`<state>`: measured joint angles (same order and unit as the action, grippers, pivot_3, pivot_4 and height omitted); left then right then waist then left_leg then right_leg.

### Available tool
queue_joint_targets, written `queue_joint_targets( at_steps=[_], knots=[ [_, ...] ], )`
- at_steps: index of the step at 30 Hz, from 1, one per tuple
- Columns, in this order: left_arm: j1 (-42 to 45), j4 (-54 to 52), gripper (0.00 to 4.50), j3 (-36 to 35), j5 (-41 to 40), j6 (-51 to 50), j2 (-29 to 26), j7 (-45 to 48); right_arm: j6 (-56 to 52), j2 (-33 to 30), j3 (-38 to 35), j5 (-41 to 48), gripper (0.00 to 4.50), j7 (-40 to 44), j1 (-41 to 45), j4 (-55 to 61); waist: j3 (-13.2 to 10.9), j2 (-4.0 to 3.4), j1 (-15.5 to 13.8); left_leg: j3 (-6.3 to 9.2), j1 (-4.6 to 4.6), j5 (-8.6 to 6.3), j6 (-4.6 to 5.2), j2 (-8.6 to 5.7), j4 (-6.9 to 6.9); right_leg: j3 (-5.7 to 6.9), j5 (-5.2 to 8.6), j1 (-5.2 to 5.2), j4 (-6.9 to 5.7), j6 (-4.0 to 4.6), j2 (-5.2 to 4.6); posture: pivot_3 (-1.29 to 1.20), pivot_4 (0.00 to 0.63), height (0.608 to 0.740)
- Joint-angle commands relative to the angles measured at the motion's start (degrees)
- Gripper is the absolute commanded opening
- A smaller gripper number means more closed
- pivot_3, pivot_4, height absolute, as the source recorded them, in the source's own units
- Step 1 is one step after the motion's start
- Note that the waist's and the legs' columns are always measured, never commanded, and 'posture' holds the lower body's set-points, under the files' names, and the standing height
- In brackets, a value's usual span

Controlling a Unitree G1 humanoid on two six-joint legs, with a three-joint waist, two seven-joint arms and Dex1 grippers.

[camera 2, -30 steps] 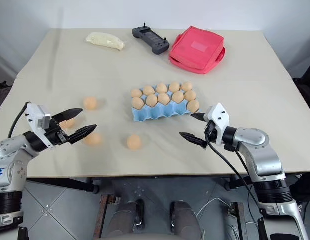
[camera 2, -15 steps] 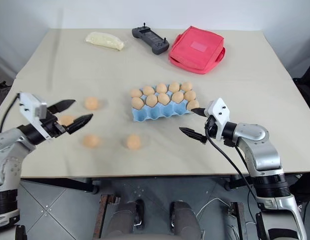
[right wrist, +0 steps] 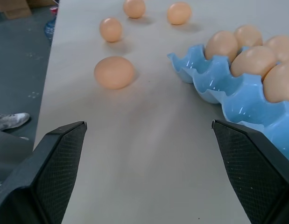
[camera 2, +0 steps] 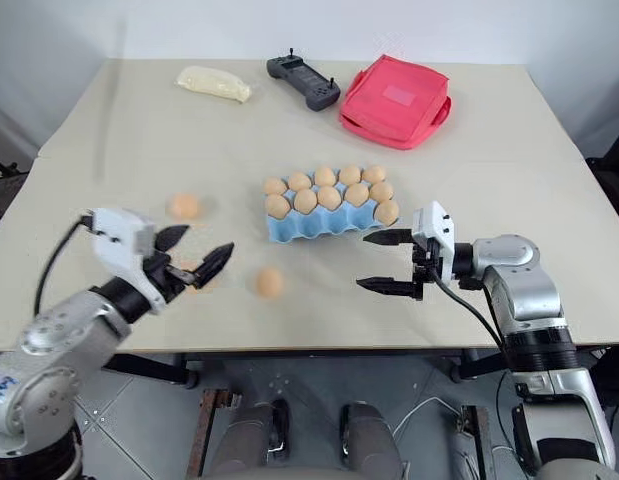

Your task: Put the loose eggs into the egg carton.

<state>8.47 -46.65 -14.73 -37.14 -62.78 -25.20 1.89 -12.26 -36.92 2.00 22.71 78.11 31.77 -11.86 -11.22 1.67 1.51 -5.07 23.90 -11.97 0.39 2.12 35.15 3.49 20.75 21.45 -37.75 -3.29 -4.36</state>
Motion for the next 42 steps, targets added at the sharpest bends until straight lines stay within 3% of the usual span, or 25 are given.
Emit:
queue_joint_targets(
  at_steps=[1, 17, 29, 32, 38, 42],
  knots=[
    [1.57, -3.1, 4.48, 2.63, 0.88, -5.67, 2.49, -5.17, 2.63, -0.91, -1.13, 0.2, 4.5, 2.44, 2.18, -2.79, 0.0, 0.0, -0.01, -0.03, -0.01, 0.0, 0.0, 0.0, 0.0, -0.02, 0.0, 0.0, 0.0, 0.0, 0.0, 0.0, 0.15, 0.74],
    [10.91, 3.77, 4.48, 12.51, 6.35, -23.15, 12.82, -9.97, 2.66, -3.96, -3.33, 1.15, 4.5, 2.99, -0.29, -1.6, -0.01, 0.02, -0.26, -0.09, -0.03, 0.1, -0.2, -0.06, 0.01, -0.12, -0.02, 0.01, 0.04, -0.04, 0.03, 0.0, 0.15, 0.74],
    [13.38, 7.94, 4.48, 16.0, 10.87, -25.79, 13.23, -6.6, 1.21, -4.48, -4.59, 0.97, 4.5, 0.09, -3.13, 2.63, -0.02, 0.02, -0.69, -0.1, -0.02, 0.12, -0.31, -0.07, 0.02, -0.14, -0.02, 0.01, 0.05, -0.04, 0.01, 0.0, 0.15, 0.74],
    [13.6, 9.19, 3.85, 17.68, 11.87, -23.74, 12.91, -5.44, 1.42, -4.37, -4.54, 0.82, 4.5, -0.57, -2.92, 2.58, -0.02, 0.02, -0.95, -0.1, -0.03, 0.12, -0.31, -0.08, 0.02, -0.14, -0.02, 0.02, 0.06, -0.04, 0.01, 0.0, 0.15, 0.74],
    [13.45, 10.58, 1.97, 18.94, 13.69, -21.15, 13.87, -4.58, 1.46, -4.59, -4.7, 1.0, 4.5, -1.33, -3.25, 3.05, -0.02, 0.02, -1.5, -0.11, 0.0, 0.12, -0.31, -0.08, 0.01, -0.14, -0.02, 0.02, 0.12, -0.04, 0.0, 0.0, 0.15, 0.74],
    [14.41, 11.12, 1.65, 19.34, 15.41, -14.42, 14.62, -4.13, 1.26, -5.19, -5.29, 1.26, 4.5, -1.64, -4.01, 3.77, -0.02, 0.02, -1.54, -0.11, 0.01, 0.09, -0.27, -0.08, 0.01, -0.14, -0.02, 0.02, 0.12, -0.04, -0.01, 0.0, 0.15, 0.74]
  ],
)
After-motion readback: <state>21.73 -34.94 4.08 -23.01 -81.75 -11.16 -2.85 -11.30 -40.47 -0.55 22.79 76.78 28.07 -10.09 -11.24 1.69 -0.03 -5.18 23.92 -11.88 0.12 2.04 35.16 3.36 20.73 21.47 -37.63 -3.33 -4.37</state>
